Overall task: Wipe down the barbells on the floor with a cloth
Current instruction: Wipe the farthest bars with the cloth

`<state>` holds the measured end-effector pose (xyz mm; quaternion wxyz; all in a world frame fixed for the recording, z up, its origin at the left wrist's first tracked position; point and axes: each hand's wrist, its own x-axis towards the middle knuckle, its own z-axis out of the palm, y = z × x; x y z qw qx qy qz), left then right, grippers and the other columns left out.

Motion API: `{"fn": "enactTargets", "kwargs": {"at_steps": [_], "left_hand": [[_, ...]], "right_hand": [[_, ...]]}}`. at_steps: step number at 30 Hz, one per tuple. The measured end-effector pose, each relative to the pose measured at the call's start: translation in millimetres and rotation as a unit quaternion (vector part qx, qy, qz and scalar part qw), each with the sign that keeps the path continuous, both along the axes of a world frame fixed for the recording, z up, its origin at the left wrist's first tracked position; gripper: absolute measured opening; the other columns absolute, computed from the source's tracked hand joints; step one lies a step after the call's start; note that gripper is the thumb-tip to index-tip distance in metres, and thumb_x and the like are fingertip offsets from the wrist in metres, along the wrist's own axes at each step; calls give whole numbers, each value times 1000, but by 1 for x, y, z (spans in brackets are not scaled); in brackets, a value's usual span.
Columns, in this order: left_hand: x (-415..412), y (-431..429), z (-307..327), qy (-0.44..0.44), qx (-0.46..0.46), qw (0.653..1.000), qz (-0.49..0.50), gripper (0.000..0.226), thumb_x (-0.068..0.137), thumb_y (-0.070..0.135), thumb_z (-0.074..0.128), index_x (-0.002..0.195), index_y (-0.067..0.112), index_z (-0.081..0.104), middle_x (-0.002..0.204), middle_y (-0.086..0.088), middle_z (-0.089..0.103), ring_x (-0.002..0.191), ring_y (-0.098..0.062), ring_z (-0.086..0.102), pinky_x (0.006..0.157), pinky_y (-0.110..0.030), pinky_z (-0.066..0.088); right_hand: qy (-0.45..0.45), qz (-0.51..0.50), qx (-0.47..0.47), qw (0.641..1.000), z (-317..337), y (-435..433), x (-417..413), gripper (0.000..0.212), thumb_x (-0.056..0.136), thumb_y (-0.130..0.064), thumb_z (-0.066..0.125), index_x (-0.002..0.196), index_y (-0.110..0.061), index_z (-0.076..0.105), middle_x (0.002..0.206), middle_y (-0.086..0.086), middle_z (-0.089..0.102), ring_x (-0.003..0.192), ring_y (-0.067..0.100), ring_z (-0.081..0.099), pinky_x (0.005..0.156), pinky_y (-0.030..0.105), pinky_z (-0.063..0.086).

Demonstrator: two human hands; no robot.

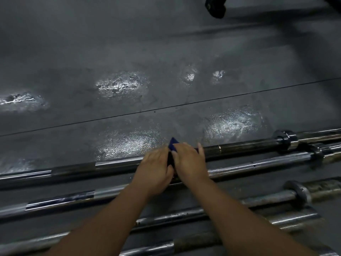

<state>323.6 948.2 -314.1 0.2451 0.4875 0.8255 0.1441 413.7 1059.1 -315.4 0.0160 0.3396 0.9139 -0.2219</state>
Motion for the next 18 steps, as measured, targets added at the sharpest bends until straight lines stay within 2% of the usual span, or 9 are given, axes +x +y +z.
{"fn": "enactTargets", "kwargs": {"at_steps": [2,3,5,7,8,11,14,16,18], "left_hand": [[-2,0,6,-42,-16,999,11,73,92,36,34,157,11,14,145,-12,47,132,-26,41,115,-37,26],[-4,0,10,-47,-23,999,7,73,94,34,39,158,12,11,148,-12,44,134,-26,39,116,-36,26],[-9,-3,11,-23,-27,999,-17,69,94,33,43,156,16,18,151,-9,42,137,-26,38,116,-34,26],[-16,-10,7,40,-51,996,-58,72,89,46,32,155,20,23,155,-4,36,142,-24,33,118,-36,21],[-15,-14,3,71,-72,992,-75,80,85,54,22,157,20,17,160,-2,27,146,-23,25,121,-38,14],[-9,-18,-10,84,-93,990,-63,93,75,64,-1,159,25,3,167,3,7,152,-17,3,120,-40,-3],[-14,-11,-15,59,-85,994,-34,87,78,68,-3,158,34,6,165,9,12,151,-14,5,119,-40,-2],[-21,-5,-18,65,-73,995,-19,81,81,70,1,155,38,14,162,12,20,149,-14,9,117,-41,2],[-27,1,-19,77,-68,995,-7,77,84,71,6,152,40,20,160,13,23,149,-14,11,117,-42,3]], "right_hand": [[-12,51,36,998,0,14,11,29,98,-33,47,125,-34,57,126,-11,61,125,12,49,117,47,11],[-26,53,57,997,-2,27,19,28,96,-34,49,123,-34,59,122,-10,64,120,15,52,116,47,16],[-51,-26,94,994,-2,52,35,22,96,-34,49,113,-32,63,109,-6,68,107,20,57,108,45,29],[-56,-113,110,986,-2,56,40,20,96,-31,47,104,-26,65,102,-3,68,101,22,58,101,44,37],[-49,-113,110,986,-3,47,34,20,94,-28,48,102,-23,66,102,-1,67,102,23,59,99,44,39],[-10,6,96,995,-11,7,7,26,93,-27,44,106,-17,64,109,3,65,109,25,56,102,44,37],[-15,82,62,995,-4,17,-1,26,96,-26,43,114,-22,62,114,-1,65,107,21,55,103,36,32],[-35,57,71,995,0,43,5,27,95,-22,47,114,-24,65,109,0,67,101,24,59,96,37,39],[-35,-29,99,994,-4,74,19,26,94,-14,47,109,-17,68,101,7,67,94,28,60,84,37,45]]}}
